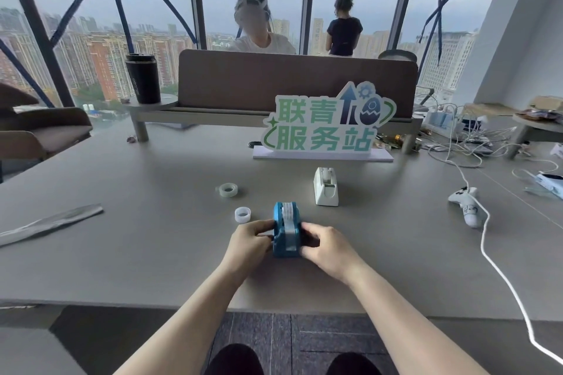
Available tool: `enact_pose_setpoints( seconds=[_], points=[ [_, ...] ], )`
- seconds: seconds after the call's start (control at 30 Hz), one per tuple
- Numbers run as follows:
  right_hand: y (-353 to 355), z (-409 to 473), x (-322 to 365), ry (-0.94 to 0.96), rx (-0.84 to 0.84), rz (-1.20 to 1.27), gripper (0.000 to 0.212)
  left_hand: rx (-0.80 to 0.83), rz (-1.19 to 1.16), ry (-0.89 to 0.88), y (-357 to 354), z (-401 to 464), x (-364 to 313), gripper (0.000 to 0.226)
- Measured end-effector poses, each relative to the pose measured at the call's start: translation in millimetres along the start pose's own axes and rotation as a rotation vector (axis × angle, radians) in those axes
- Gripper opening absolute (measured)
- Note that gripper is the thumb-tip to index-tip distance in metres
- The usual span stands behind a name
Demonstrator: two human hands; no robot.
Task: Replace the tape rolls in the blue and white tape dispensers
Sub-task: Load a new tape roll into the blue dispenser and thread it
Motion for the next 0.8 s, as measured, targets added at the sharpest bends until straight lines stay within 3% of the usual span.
enact_pose_setpoints(
  seconds=[0.1, 0.4, 0.8],
  points=[
    [0, 3, -4, -0.012, -0.027, -0.012, 0.065, -0.012, -0.022, 0.007, -1, 5, 3, 0.059],
    [9, 60, 5, -0.018, -0.068, 0.049, 0.051, -0.082, -0.071, -0.061, 4, 58, -21, 0.054],
    [4, 155, 0, -0.096, -0.031, -0.002, 0.049, -0.06, -0.072, -0.001, 5, 149, -45, 0.055]
  ],
)
Point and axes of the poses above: each hand's wrist, its own z-axis towards the middle knuckle, its own y-axis out of the back of the hand, x = y × z, the point moved 7 cm from there along z, towards the middle knuckle, and after that the axes turned 14 degrees about -z, right-handed, at the moved point
